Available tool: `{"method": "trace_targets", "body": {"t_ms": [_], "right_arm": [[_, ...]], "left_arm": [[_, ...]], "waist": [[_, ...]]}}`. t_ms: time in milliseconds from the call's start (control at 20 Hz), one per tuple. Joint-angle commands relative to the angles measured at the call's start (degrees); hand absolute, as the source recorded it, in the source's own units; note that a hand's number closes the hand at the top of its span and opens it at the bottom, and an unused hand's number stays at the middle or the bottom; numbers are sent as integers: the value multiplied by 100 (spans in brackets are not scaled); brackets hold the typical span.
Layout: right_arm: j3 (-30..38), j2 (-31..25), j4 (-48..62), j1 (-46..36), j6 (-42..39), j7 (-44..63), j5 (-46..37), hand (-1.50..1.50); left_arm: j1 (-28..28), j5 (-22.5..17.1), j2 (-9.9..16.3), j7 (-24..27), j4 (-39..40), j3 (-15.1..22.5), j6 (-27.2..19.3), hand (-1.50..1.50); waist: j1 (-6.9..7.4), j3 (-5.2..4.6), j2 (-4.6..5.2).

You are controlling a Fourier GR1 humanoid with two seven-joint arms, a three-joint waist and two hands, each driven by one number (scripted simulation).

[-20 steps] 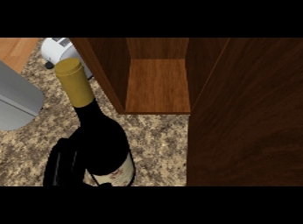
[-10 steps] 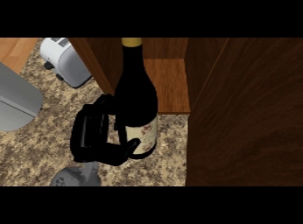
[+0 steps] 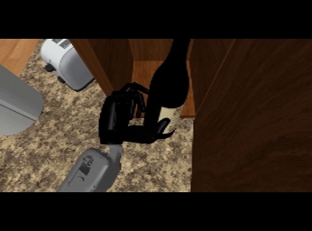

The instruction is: Pick up the wine, place it into the cabinet and close the cabinet

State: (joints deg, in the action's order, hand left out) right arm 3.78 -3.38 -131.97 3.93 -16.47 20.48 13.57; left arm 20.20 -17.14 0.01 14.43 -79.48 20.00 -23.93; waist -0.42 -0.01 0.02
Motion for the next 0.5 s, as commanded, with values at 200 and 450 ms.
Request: {"method": "trace_targets", "body": {"t_ms": [200, 450], "right_arm": [[-66, 149, 289, 480, -314, -586, -146, -150], [105, 36, -132, 474, -290, -302, 205, -150]], "left_arm": [[115, -355, -1, 367, 561, 407, -502, 150], [371, -937, -1, 1049, 1441, 634, -628, 150]], "waist": [[8, 1, -3], [-14, 0, -1]]}}
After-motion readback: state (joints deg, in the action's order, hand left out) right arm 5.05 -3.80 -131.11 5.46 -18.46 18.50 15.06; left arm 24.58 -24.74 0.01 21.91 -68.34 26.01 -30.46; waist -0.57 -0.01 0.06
